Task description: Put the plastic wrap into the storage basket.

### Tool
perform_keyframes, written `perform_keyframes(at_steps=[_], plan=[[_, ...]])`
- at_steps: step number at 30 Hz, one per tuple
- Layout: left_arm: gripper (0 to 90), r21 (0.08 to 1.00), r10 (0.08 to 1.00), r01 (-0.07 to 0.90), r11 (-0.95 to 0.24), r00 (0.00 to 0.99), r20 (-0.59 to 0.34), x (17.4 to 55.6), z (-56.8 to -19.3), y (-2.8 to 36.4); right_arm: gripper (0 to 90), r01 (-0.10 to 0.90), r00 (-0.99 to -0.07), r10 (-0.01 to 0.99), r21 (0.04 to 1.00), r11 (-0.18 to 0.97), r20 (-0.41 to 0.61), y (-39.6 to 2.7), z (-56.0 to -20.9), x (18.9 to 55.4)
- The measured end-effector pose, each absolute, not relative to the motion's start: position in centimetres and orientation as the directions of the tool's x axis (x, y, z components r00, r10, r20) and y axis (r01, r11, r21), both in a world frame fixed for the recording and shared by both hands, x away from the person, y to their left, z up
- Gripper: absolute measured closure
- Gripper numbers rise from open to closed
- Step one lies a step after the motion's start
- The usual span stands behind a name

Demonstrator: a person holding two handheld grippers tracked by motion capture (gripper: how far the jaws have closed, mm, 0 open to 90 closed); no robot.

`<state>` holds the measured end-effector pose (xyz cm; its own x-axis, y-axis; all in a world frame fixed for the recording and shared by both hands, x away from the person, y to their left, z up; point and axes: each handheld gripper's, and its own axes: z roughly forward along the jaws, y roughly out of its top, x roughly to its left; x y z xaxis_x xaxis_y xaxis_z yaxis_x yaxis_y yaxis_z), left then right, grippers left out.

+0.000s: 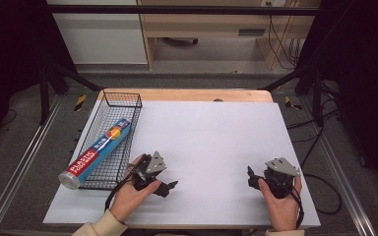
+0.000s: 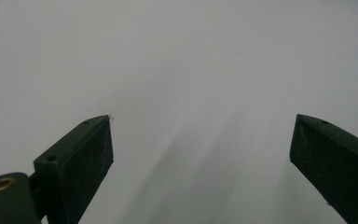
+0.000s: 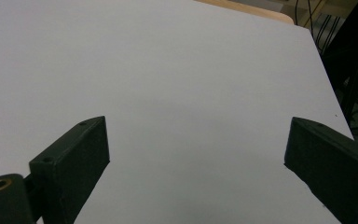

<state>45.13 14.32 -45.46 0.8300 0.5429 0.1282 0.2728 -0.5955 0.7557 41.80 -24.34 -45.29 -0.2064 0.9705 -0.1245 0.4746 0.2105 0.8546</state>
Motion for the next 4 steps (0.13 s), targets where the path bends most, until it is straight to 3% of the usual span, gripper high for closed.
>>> perform_keyframes(at_steps=[4], plan=[[5.8,0.785,0.554,0.219,-0.580,0.812,0.183,44.48,-45.10,14.89,7.3,0.448,-0.211,0.970,0.870,0.205,-0.120,-24.67,-45.55,42.00]])
